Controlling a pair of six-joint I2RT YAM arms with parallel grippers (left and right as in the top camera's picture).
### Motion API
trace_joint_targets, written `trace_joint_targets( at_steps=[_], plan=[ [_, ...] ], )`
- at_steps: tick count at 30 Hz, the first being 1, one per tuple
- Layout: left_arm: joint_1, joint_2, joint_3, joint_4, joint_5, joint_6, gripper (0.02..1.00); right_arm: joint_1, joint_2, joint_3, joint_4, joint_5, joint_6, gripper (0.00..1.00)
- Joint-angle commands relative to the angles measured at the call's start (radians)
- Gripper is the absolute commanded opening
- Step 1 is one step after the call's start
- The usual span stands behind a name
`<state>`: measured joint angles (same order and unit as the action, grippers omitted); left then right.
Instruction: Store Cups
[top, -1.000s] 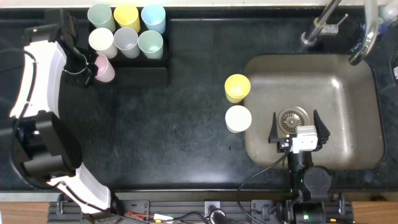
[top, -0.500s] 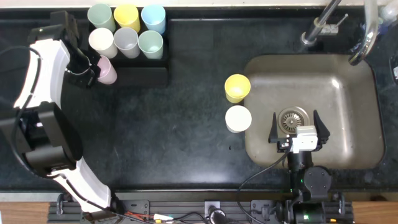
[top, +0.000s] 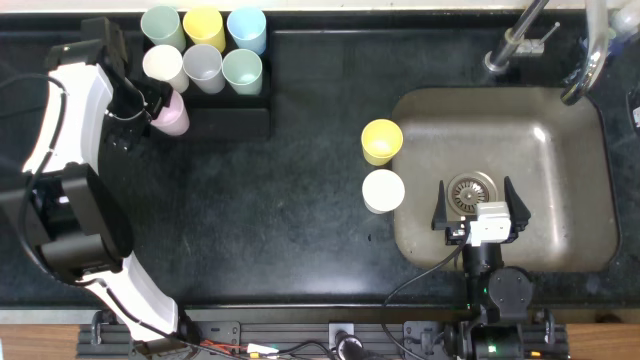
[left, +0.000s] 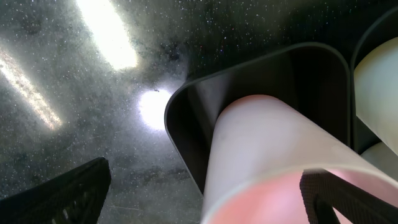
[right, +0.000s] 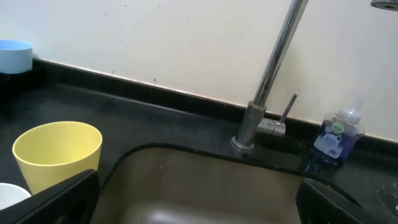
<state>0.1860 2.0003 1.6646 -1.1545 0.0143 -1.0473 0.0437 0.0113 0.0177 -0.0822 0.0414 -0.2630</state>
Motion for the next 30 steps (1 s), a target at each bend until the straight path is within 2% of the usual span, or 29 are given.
trace_joint_targets(
  at_steps=[1,6,11,15,21,26,30],
  plan=[
    [0.008,-0.07,0.005,-0.002,-0.019,-0.001,1.0,0.0,-0.008,-0.013,0.005,0.0,0.0,0.998],
    [-0.026,-0.199,0.005,0.0,-0.011,0.035,1.0,0.0,-0.008,-0.013,0.005,0.0,0.0,0.998],
    [-0.159,-0.283,0.017,0.029,-0.016,0.138,1.0,0.0,-0.008,-0.013,0.005,0.0,0.0,0.998],
    [-0.363,-0.285,0.046,0.103,-0.032,0.2,1.0,0.0,-0.008,-0.013,0.005,0.0,0.0,0.998],
    [-0.739,-0.214,0.046,0.333,-0.187,0.21,0.998,0.0,-0.008,-0.013,0.005,0.0,0.0,0.996],
    [-0.896,-0.132,0.046,0.368,-0.143,0.215,0.998,0.0,-0.008,-0.013,0.005,0.0,0.0,0.998],
    [-0.927,-0.081,0.046,0.375,-0.073,0.241,1.0,0.0,-0.008,-0.013,0.005,0.0,0.0,0.998]
  ],
)
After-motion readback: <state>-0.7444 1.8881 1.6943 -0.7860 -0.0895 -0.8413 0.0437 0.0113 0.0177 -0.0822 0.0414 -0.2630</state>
